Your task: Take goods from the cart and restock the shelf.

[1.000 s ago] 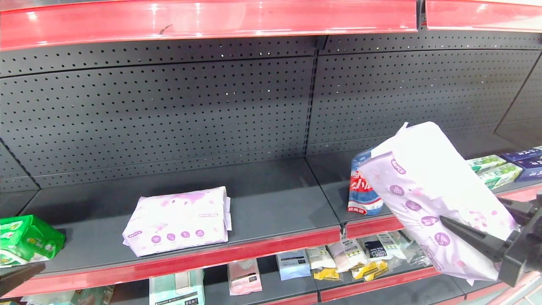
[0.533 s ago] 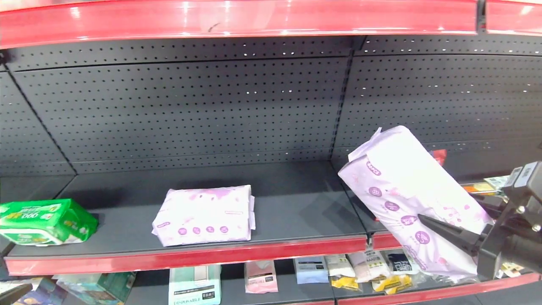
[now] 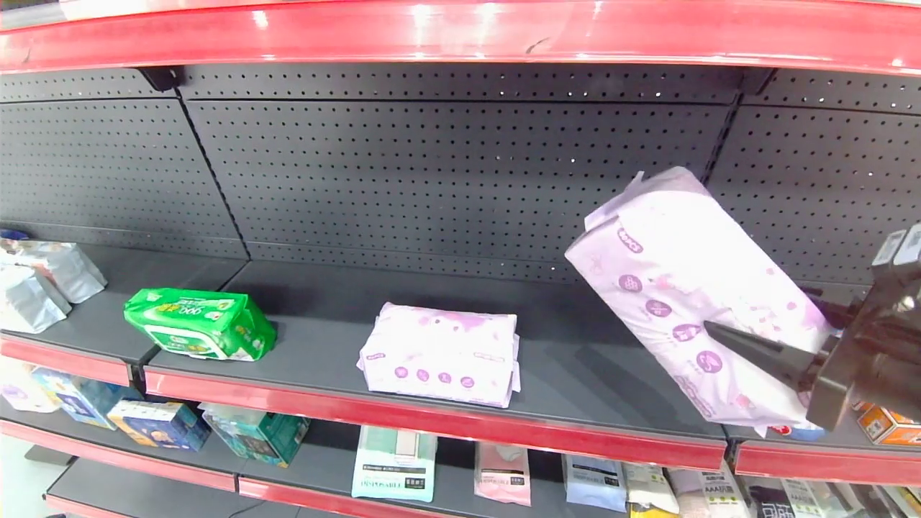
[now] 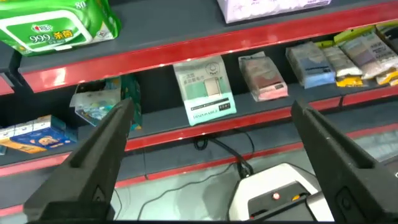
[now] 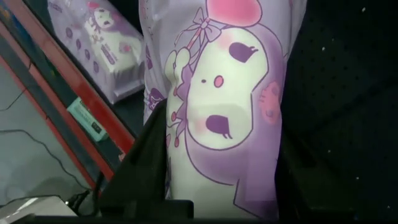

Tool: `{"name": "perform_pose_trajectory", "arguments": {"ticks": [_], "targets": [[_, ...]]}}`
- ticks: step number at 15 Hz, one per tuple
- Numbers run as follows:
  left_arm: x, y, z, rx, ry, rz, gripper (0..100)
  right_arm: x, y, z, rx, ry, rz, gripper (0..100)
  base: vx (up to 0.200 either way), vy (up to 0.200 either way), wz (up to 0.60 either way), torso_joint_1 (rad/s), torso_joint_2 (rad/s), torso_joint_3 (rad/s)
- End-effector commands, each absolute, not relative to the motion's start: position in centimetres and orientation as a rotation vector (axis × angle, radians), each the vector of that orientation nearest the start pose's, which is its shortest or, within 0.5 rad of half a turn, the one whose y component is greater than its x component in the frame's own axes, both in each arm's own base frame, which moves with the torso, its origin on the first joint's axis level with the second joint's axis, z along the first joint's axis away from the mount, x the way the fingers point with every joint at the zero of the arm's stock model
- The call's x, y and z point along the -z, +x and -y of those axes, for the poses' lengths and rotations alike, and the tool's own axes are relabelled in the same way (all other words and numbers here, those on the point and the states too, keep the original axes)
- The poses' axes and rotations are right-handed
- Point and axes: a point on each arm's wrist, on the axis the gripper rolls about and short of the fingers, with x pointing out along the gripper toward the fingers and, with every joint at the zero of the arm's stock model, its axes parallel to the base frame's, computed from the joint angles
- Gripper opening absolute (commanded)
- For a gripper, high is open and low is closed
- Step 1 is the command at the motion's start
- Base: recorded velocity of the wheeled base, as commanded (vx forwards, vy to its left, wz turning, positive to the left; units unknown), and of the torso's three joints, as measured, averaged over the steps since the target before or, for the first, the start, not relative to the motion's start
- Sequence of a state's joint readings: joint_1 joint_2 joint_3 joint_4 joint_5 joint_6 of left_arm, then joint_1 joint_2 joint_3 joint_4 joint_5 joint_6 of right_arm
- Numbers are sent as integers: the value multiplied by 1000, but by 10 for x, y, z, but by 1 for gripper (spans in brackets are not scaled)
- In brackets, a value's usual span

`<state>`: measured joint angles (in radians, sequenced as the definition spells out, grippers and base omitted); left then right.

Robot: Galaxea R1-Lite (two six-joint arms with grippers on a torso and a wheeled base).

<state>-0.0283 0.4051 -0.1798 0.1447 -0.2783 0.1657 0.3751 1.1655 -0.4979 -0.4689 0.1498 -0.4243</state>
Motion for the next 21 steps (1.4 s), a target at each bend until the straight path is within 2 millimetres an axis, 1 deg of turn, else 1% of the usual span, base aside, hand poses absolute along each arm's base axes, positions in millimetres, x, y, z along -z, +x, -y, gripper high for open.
{"name": "perform_pose_trajectory", "arguments": {"ticks": [1, 3, 4, 6, 7, 9, 10, 13, 16, 17, 18, 19, 21], "targets": [[-105, -2, 6, 328, 116, -305, 100, -201, 189, -81, -591, -436, -155, 0, 0, 0, 0, 0, 0, 0], [-91, -12, 6, 324, 119, -246, 100, -192, 211, -90, -594, -395, -219, 0, 0, 0, 0, 0, 0, 0], [-91, -14, 6, 314, 114, -227, 100, -187, 220, -94, -595, -391, -243, 0, 0, 0, 0, 0, 0, 0], [-90, -17, 6, 306, 61, -208, 100, -177, 231, -98, -601, -391, -274, 0, 0, 0, 0, 0, 0, 0], [-89, -19, 5, 302, 43, -189, 100, -175, 234, -98, -611, -392, -278, 0, 0, 0, 0, 0, 0, 0], [-88, -25, 5, 265, 41, -123, 100, -172, 246, -104, -641, -394, -284, 0, 0, 0, 0, 0, 0, 0], [-87, -26, 4, 220, 44, -103, 100, -171, 254, -106, -642, -393, -288, 0, 0, 0, 0, 0, 0, 0], [-86, -30, 4, 176, 29, -57, 100, -169, 270, -112, -648, -395, -290, 0, 0, 0, 0, 0, 0, 0], [-85, -31, 4, 171, 29, -49, 100, -163, 288, -117, -671, -416, -292, 0, 0, 0, 0, 0, 0, 0], [-85, -30, 4, 171, 29, -51, 100, -160, 298, -118, -685, -426, -287, 0, 0, 0, 0, 0, 0, 0], [-85, -31, 4, 171, 31, -49, 100, -160, 298, -118, -685, -427, -287, 0, 0, 0, 0, 0, 0, 0], [-85, -30, 4, 168, 32, -50, 100, -156, 314, -119, -701, -460, -271, 0, 0, 0, 0, 0, 0, 0], [-84, -30, 3, 136, 34, -53, 100, -153, 326, -121, -721, -488, -257, 0, 0, 0, 0, 0, 0, 0]]}}
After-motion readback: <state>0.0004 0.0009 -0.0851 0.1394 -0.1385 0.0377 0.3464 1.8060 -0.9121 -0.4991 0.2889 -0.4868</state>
